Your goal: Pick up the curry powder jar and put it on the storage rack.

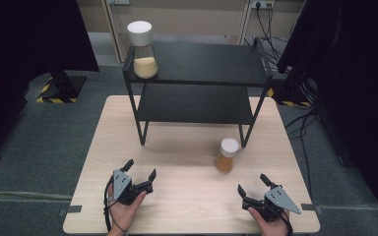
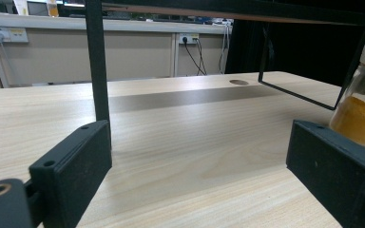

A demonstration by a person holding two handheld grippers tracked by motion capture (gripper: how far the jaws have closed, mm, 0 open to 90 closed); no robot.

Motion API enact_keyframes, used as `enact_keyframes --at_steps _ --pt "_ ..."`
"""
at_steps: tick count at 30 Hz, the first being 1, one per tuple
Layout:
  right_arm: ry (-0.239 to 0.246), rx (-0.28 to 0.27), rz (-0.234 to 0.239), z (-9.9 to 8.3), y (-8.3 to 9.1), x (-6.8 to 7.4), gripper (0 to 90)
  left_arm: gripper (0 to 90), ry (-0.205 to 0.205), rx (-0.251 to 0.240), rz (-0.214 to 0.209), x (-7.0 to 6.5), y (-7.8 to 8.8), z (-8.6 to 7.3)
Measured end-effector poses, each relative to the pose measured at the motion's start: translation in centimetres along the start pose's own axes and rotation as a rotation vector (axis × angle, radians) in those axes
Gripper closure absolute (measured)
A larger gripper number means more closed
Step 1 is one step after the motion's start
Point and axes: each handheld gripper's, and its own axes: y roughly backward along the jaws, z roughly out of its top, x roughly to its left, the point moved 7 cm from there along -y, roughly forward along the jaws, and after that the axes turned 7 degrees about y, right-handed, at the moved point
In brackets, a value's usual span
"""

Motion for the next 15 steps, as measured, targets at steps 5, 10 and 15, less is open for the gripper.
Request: enact_keyframes --at_steps 5,10,15 --pt "0.007 0.01 0.011 0.1 -0.1 -0.1 7.1 7.4 -0.006 0.003 -0.01 0.1 0.0 0.0" --pt "0.014 0.015 0.015 0.3 -0.3 0.0 7.2 7.0 0.0 -0.005 -0.009 0.1 0.1 -0.1" --pt "0.033 -0.002 0.027 1.7 -0.7 0.3 7.3 7.0 0.004 0.002 -0.013 0.2 0.0 0.0"
